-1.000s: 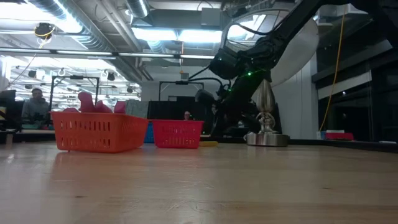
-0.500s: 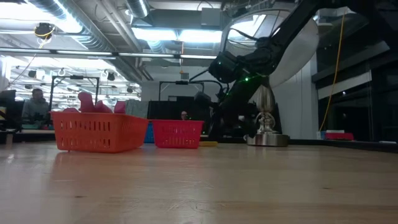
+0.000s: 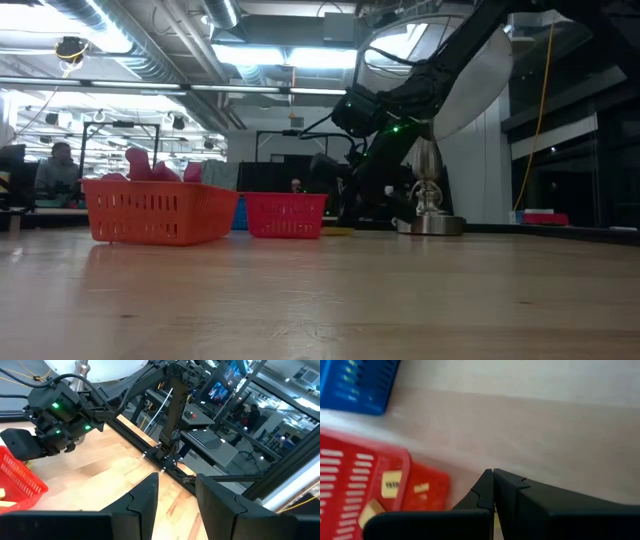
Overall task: Pick & Place School Supplies
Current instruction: Put the yellow eraser into the red bin, then return to Home Position
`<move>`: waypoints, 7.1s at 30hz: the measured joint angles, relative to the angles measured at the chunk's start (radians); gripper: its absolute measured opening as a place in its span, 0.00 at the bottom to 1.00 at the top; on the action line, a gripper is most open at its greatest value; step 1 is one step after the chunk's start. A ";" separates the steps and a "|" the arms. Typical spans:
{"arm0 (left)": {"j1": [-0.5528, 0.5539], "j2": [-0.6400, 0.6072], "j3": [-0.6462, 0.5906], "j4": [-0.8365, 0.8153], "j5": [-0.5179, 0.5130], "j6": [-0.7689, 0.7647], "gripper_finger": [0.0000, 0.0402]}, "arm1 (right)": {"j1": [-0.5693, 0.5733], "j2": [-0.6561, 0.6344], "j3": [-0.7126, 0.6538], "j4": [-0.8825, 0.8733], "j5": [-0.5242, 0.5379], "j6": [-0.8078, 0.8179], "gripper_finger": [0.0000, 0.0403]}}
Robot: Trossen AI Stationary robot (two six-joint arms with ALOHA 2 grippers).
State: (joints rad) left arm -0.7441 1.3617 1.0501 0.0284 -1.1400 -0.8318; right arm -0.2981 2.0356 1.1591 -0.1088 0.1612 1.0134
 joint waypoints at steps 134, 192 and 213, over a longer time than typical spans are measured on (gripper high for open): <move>-0.092 0.085 0.000 -0.030 0.059 -0.049 0.32 | 0.003 0.084 0.325 -0.141 -0.468 -1.058 0.24; 0.530 -0.049 -0.665 0.808 0.910 0.615 0.32 | 0.724 -0.948 -0.419 0.116 0.432 -0.304 0.40; 0.633 -0.857 -1.042 0.363 0.957 0.731 0.32 | 0.934 -0.944 -0.419 -0.045 0.772 -0.117 0.40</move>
State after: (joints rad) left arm -0.1112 0.5047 0.0086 0.3916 -0.1828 -0.1003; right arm 0.6364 1.0916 0.7403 -0.1541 0.9335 0.8965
